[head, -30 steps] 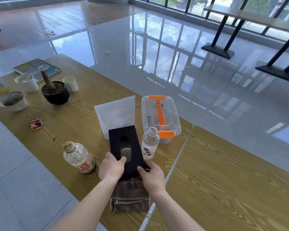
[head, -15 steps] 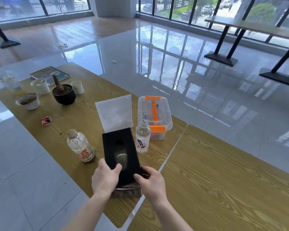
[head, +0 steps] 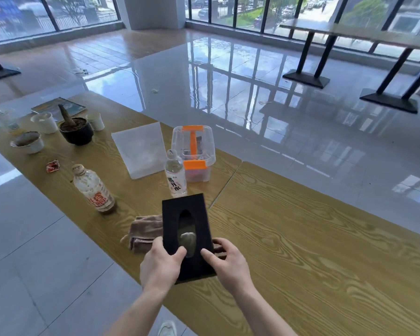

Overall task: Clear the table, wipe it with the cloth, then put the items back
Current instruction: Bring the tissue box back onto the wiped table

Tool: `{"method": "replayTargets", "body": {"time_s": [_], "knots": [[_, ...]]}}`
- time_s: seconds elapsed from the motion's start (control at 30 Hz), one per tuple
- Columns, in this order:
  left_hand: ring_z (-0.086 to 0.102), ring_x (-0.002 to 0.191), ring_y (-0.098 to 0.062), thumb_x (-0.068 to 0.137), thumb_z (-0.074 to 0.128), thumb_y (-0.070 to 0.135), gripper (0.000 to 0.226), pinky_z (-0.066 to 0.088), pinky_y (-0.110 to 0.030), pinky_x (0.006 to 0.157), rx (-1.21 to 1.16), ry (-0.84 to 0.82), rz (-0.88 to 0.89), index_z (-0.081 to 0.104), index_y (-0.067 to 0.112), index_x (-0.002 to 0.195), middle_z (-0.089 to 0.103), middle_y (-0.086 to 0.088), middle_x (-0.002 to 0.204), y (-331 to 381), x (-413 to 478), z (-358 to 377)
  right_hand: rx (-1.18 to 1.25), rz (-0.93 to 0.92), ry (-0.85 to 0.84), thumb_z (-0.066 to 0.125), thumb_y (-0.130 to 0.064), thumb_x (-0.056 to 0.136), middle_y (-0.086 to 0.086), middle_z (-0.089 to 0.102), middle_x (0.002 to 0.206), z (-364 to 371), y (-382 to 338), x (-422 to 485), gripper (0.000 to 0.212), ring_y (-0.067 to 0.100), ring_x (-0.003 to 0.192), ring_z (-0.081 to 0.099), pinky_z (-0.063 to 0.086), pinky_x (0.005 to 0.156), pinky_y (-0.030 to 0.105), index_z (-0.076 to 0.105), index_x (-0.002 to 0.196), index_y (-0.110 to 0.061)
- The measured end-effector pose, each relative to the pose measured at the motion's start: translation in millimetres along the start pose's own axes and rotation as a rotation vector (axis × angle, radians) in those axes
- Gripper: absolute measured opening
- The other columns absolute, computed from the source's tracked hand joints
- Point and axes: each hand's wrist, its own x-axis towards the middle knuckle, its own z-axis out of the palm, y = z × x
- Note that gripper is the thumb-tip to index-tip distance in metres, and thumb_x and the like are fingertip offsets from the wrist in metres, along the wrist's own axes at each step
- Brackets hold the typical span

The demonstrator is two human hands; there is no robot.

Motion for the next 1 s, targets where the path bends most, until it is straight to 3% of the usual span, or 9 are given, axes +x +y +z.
{"method": "replayTargets", "body": {"time_s": [0.13, 0.33, 0.53, 0.67, 0.83, 1.0], "knots": [[0.063, 0.081, -0.021, 0.082, 0.066, 0.044, 0.032, 0.048, -0.033, 0.068, -0.017, -0.068, 0.061, 0.057, 0.026, 0.106, 0.067, 0.007, 0.089, 28, -31, 28, 0.22, 0.069, 0.008, 0.076, -0.054, 0.074, -0.01, 0.071, 0.108, -46, 23, -20, 0.041, 0.002, 0.098, 0.067, 0.058, 0.088, 0.034, 0.061, 0.112, -0.048], [0.063, 0.078, -0.016, 0.078, 0.065, 0.047, 0.028, 0.048, -0.033, 0.069, 0.013, -0.246, 0.212, 0.055, 0.03, 0.099, 0.065, 0.013, 0.083, 81, -68, 76, 0.403, 0.155, 0.194, 0.077, -0.032, 0.083, -0.003, 0.074, 0.107, -109, 56, -57, 0.032, 0.01, 0.098, 0.071, 0.059, 0.086, 0.033, 0.064, 0.11, -0.042], [0.062, 0.075, -0.01, 0.081, 0.064, 0.045, 0.03, 0.043, -0.027, 0.061, 0.065, -0.478, 0.375, 0.055, 0.03, 0.105, 0.065, 0.014, 0.082, 128, -102, 132, 0.509, 0.235, 0.452, 0.072, -0.019, 0.089, -0.002, 0.075, 0.106, -160, 87, -99, 0.029, 0.012, 0.101, 0.07, 0.059, 0.088, 0.034, 0.065, 0.113, -0.033], [0.061, 0.079, -0.013, 0.083, 0.063, 0.048, 0.033, 0.046, -0.029, 0.068, 0.083, -0.652, 0.432, 0.051, 0.028, 0.107, 0.063, 0.015, 0.086, 149, -140, 171, 0.522, 0.33, 0.635, 0.072, -0.023, 0.088, -0.007, 0.076, 0.104, -191, 107, -136, 0.028, 0.011, 0.1, 0.07, 0.057, 0.09, 0.034, 0.067, 0.112, -0.035], [0.057, 0.083, -0.018, 0.086, 0.062, 0.047, 0.035, 0.043, -0.029, 0.071, 0.099, -0.832, 0.416, 0.046, 0.023, 0.106, 0.057, 0.012, 0.089, 167, -202, 212, 0.489, 0.433, 0.751, 0.071, -0.019, 0.087, -0.005, 0.074, 0.111, -239, 136, -179, 0.038, 0.012, 0.103, 0.069, 0.056, 0.093, 0.036, 0.066, 0.125, -0.019], [0.059, 0.087, -0.021, 0.087, 0.061, 0.046, 0.037, 0.047, -0.032, 0.072, 0.101, -0.894, 0.329, 0.041, 0.02, 0.104, 0.057, 0.009, 0.091, 192, -259, 258, 0.507, 0.448, 0.791, 0.064, -0.004, 0.091, -0.006, 0.073, 0.106, -300, 163, -204, 0.03, 0.006, 0.094, 0.07, 0.054, 0.068, 0.014, 0.066, 0.115, -0.022]]}}
